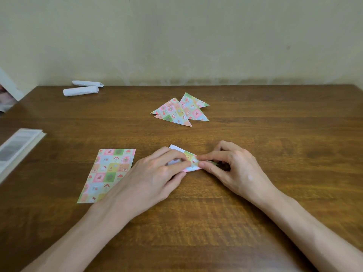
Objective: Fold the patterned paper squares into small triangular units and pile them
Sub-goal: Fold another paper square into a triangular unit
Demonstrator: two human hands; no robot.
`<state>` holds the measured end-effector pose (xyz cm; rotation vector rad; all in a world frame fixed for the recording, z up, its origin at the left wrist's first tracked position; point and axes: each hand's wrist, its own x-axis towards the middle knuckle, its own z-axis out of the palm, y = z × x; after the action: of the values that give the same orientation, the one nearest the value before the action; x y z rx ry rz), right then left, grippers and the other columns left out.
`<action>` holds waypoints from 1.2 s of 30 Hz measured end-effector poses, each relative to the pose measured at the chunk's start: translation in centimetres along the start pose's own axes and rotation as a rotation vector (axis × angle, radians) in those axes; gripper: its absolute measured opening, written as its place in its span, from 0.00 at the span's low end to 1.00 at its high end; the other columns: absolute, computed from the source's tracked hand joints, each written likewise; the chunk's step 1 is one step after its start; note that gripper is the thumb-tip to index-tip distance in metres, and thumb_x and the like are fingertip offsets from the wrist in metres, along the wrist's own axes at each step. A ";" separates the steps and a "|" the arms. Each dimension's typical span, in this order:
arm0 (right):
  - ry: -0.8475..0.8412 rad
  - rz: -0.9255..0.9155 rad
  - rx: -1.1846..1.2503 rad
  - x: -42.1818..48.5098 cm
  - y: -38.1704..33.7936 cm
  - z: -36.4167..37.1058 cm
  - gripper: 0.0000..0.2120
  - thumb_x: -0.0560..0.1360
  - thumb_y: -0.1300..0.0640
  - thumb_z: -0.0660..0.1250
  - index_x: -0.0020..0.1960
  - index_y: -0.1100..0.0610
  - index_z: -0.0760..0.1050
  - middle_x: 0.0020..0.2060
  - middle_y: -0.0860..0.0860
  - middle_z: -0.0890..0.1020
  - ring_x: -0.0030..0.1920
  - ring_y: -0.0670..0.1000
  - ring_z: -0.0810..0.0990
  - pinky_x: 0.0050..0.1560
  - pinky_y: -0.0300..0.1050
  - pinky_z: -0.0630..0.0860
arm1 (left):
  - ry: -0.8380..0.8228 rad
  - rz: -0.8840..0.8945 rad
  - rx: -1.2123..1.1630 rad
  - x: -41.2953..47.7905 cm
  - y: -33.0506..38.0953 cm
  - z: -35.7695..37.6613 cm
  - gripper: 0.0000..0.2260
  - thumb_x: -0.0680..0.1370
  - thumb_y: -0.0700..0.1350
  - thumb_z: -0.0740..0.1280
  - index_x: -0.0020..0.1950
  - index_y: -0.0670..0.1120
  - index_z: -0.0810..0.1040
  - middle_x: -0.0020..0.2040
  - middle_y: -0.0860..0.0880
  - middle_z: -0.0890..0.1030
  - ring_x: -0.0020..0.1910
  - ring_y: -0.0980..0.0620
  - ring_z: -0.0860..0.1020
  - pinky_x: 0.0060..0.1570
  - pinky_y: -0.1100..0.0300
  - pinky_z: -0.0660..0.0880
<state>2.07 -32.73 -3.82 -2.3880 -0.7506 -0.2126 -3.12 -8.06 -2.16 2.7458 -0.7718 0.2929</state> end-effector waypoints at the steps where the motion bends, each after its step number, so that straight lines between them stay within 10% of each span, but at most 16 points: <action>1: 0.001 -0.001 0.002 0.0 0.0 0.0 0.16 0.78 0.35 0.65 0.59 0.40 0.84 0.43 0.40 0.76 0.46 0.43 0.76 0.43 0.40 0.74 | 0.002 -0.001 -0.003 0.0 0.0 0.0 0.14 0.84 0.52 0.61 0.66 0.52 0.82 0.63 0.59 0.76 0.62 0.60 0.73 0.44 0.62 0.78; 36: 0.004 -0.009 0.012 0.0 -0.1 0.0 0.16 0.78 0.35 0.65 0.58 0.40 0.84 0.43 0.40 0.76 0.47 0.43 0.76 0.44 0.44 0.76 | 0.077 -0.072 -0.143 0.5 0.0 0.6 0.15 0.83 0.55 0.64 0.62 0.51 0.85 0.58 0.59 0.79 0.59 0.59 0.75 0.56 0.59 0.77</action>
<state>2.04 -32.66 -3.76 -2.3725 -0.7584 -0.2164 -2.59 -8.47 -2.56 2.6051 -0.6470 0.3136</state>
